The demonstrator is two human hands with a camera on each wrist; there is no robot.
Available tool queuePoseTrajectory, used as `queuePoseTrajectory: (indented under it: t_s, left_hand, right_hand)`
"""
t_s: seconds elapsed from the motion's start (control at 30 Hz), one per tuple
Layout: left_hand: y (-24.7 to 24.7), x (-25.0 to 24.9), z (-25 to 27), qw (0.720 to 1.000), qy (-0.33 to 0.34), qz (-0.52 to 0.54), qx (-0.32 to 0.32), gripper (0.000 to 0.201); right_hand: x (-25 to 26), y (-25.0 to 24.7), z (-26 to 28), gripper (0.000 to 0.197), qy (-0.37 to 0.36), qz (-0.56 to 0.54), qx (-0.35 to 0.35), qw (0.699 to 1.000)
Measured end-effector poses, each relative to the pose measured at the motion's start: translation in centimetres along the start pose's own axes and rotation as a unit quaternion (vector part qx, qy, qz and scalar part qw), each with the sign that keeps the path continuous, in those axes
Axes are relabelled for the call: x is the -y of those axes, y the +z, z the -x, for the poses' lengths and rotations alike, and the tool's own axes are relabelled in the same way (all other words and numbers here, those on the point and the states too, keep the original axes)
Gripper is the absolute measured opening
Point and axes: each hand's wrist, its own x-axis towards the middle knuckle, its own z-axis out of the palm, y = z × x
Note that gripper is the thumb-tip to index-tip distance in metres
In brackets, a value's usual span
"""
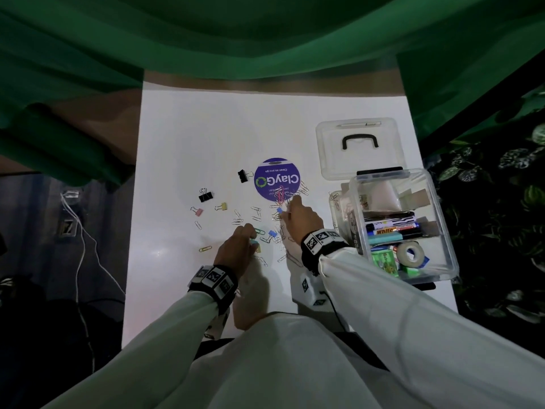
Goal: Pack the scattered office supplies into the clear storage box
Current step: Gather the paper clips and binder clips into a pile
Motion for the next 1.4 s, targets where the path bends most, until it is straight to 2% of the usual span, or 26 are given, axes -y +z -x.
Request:
queuePoseTrajectory:
  t_s: [0.13, 0.33, 0.5, 0.67, 0.73, 0.87, 1.13, 1.27, 1.4]
  left_hand:
    - [0.1, 0.2, -0.6, 1.000, -0.013, -0.010, 0.000, 0.015]
    - [-0.3, 0.7, -0.9, 1.000, -0.006, -0.010, 0.010, 0.007]
    - [-0.6, 1.2, -0.9, 0.999, 0.022, 0.028, 0.027, 0.022]
    - [-1.1, 1.3, -1.1, 0.996, 0.031, 0.088, -0.001, 0.030]
    - [-1.2, 1.3, -1.1, 0.993, 0.043, 0.109, -0.013, 0.034]
    - [-1.6, 0.9, -0.9, 0.992, 0.016, 0.128, -0.013, 0.021]
    - [-1.8, 0.1, -1.6, 0.994, -0.001, 0.112, -0.004, 0.010]
    - [-1.6, -0.6, -2.3, 0.997, 0.006, 0.072, -0.005, 0.007]
    - [-1.3, -1.7, -2.4, 0.992, -0.006, 0.125, -0.007, 0.014]
  right_hand:
    - [1.4, 0.5, -1.0, 0.033, -0.025, 0.013, 0.020, 0.999]
    - [2.2, 1.0, -1.6, 0.021, -0.011, 0.034, 0.033, 0.999]
    - [1.4, 0.7, -1.4, 0.021, 0.003, 0.014, 0.048, 0.999]
    - [0.1, 0.2, -1.4, 0.023, 0.045, -0.035, 0.012, 0.998]
    - [-0.2, 0.2, -1.3, 0.027, 0.042, -0.049, -0.002, 0.998]
    - [0.5, 0.8, -1.0, 0.029, 0.010, -0.045, 0.001, 0.999]
    - [1.7, 0.7, -2.4, 0.008, 0.025, -0.014, 0.049, 0.998]
    - [1.6, 0.7, -2.4, 0.019, 0.019, -0.011, 0.054, 0.998]
    - [1.8, 1.0, -1.6, 0.042, -0.028, 0.053, 0.059, 0.996]
